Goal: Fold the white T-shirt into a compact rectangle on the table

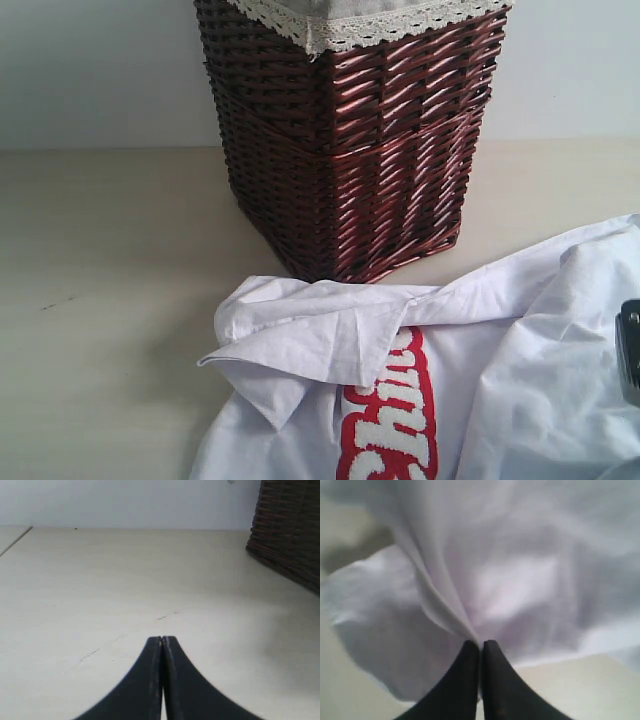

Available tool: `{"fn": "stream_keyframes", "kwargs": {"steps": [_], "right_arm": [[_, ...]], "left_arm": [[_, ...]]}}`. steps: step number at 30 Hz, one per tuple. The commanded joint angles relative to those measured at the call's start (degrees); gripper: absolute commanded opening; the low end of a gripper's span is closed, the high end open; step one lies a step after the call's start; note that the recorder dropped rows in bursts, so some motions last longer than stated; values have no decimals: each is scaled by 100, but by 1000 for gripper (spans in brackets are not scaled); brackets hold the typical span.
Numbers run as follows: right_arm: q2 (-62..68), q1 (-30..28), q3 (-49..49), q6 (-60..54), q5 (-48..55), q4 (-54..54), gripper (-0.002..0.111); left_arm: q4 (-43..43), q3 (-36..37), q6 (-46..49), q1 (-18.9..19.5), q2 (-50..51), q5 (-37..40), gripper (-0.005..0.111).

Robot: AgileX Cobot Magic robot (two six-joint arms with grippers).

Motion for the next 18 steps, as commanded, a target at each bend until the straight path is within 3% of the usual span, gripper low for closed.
{"fn": "stream_keyframes", "kwargs": {"steps": [1,4,14,18], "right_arm": [[-291,4,-342,-31,-1001,617,0],[-317,4,-504,-350,-1539,1285,0],[233,4,-586,-3273,-1550,3641,1],[557,4,-586,-3632,-1550,4407,23]], "left_arm": [[8,-20,16,-2,-35,-39,0],[8,-20,16,-2,-35,-39,0],[8,-20,16,-2,-35,-39,0],[8,-20,16,-2,-35,-39,0]]}}
